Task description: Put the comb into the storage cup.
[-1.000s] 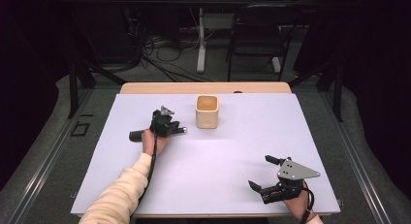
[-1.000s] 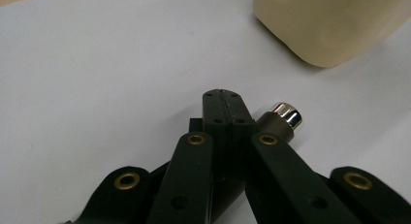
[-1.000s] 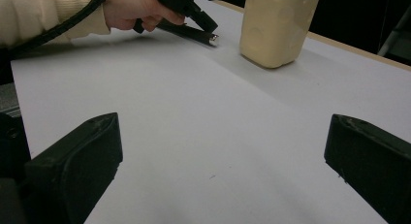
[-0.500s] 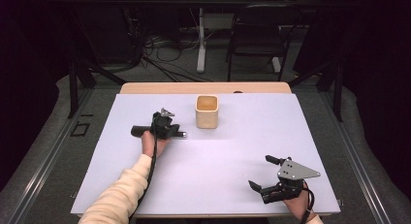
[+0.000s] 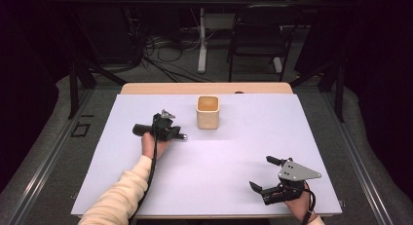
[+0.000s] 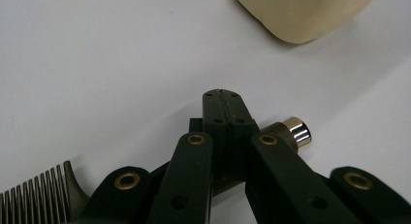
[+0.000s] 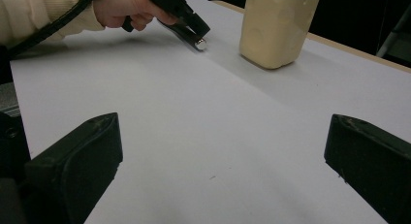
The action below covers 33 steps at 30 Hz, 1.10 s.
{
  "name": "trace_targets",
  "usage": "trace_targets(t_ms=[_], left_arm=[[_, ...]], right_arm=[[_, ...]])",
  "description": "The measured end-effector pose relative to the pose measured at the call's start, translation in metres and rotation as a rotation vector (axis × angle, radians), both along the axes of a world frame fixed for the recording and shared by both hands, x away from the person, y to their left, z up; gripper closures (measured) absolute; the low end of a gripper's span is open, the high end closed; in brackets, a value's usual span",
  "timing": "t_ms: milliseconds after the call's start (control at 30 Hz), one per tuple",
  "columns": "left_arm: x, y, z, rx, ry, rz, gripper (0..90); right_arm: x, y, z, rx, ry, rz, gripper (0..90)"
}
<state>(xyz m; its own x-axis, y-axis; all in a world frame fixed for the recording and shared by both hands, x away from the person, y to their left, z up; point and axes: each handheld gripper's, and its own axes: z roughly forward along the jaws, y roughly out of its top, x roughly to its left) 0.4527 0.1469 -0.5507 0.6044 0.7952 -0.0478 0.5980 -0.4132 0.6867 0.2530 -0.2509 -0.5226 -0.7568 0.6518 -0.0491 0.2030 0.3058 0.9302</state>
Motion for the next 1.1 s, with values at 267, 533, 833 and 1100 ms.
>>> trace_targets(t_ms=[267,533,833,1100], left_arm=[[-0.007,-0.005,0.003,0.012,0.011,-0.025,90.0],[-0.015,-0.008,0.002,0.038,0.029,-0.056,90.0],[-0.023,-0.009,0.004,0.041,0.032,-0.07,90.0],[-0.033,-0.008,0.004,0.033,0.033,-0.078,90.0]], right_arm=[[0.0,0.0,0.0,0.001,-0.004,0.0,0.0],[0.0,0.0,0.0,0.005,-0.006,0.001,0.0],[0.0,0.0,0.0,0.004,-0.007,0.003,0.0],[0.0,0.0,0.001,0.001,-0.006,0.004,0.0]])
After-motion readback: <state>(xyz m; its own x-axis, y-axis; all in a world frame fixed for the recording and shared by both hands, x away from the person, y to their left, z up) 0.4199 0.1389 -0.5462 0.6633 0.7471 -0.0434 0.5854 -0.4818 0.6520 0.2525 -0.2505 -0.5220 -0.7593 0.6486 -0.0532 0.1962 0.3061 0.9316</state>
